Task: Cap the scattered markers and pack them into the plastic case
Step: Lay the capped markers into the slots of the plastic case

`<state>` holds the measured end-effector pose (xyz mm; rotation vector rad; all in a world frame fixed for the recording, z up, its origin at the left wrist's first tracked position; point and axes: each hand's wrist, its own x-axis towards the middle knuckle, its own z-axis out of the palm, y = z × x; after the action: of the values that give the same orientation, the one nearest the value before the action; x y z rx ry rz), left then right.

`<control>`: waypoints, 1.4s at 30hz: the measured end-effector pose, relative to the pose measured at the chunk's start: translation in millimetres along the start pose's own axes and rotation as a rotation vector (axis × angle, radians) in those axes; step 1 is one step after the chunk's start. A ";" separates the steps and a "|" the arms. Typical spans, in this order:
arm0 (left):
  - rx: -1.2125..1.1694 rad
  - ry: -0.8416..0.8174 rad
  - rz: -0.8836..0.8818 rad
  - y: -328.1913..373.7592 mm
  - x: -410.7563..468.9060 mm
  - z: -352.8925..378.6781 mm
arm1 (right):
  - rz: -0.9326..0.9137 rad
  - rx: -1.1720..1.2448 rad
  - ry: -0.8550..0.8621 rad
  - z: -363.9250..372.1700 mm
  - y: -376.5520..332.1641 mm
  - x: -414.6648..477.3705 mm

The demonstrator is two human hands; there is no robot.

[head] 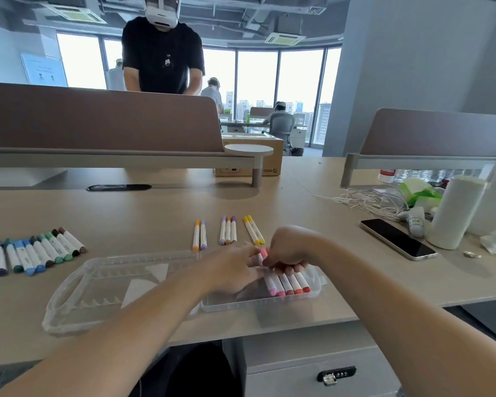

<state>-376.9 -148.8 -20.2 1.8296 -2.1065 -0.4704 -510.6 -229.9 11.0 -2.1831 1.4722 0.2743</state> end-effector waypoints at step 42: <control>-0.403 0.399 -0.243 -84.7 30.0 -66.6 | 0.047 -0.247 0.300 -15.5 -82.6 115.2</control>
<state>-276.5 -192.4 2.9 1.7658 -1.4205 -0.4943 -391.0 -306.6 -1.2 -2.4736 1.7315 0.1544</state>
